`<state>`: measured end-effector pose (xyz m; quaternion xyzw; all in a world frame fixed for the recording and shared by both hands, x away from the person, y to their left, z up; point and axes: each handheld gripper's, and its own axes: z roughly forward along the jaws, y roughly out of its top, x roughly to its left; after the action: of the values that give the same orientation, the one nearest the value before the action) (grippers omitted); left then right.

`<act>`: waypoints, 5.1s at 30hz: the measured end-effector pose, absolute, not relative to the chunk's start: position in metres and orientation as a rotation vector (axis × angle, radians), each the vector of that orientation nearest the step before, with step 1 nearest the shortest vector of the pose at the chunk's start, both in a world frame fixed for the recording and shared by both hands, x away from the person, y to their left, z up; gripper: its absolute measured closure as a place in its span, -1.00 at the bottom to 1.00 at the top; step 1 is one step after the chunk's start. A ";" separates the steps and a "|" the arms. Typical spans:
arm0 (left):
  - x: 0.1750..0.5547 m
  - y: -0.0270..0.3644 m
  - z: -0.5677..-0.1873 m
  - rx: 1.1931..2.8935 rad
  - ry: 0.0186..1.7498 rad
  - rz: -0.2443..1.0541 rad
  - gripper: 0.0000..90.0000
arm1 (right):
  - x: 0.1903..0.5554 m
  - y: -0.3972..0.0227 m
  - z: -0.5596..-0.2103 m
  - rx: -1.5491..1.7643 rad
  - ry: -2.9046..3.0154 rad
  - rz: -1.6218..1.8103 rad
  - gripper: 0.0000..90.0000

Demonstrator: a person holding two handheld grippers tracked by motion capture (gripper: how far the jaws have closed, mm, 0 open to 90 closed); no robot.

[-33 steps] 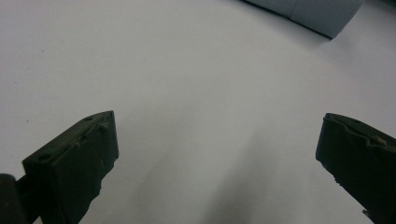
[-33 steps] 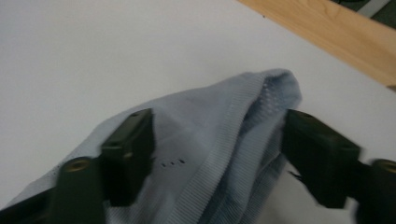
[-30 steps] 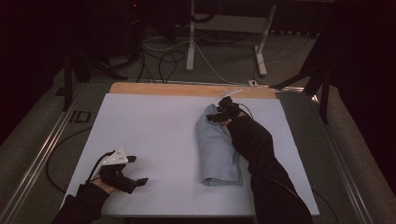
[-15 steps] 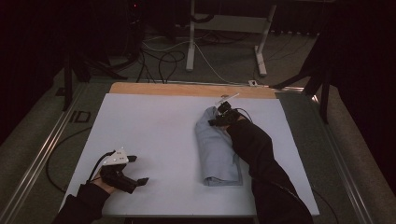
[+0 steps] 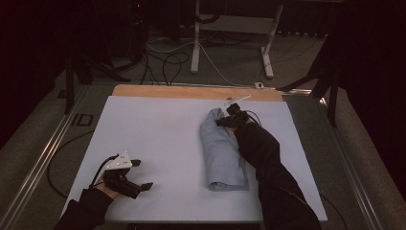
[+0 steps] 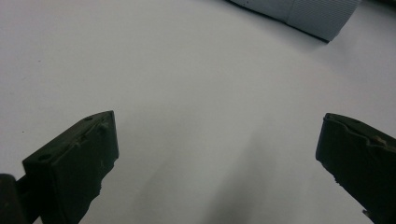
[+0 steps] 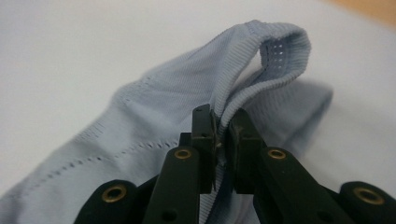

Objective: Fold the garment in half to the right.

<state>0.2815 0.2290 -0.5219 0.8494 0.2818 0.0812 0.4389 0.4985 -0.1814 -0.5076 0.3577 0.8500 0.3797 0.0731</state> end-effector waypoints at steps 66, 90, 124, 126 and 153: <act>0.282 0.230 -0.523 2.108 0.690 0.201 -0.98 | 0.512 -0.163 -0.505 1.076 2.491 0.823 0.95; 0.280 0.230 -0.518 2.106 0.682 0.222 -0.98 | 0.409 -0.194 -0.455 0.888 2.516 1.040 0.94; 0.281 0.229 -0.520 2.111 0.686 0.222 -0.98 | 0.265 -0.240 -0.518 0.854 2.604 1.066 0.08; 0.281 0.228 -0.520 2.113 0.683 0.222 -0.98 | 0.266 -0.239 -0.521 0.844 2.605 1.021 0.22; 0.281 0.229 -0.519 2.114 0.682 0.225 -0.98 | 0.253 -0.265 -0.521 0.909 2.613 0.985 0.89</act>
<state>0.2806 0.2290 -0.5191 0.8507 0.2746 0.0906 0.4390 0.2531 -0.2650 -0.5211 0.3081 0.8850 0.3336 0.1025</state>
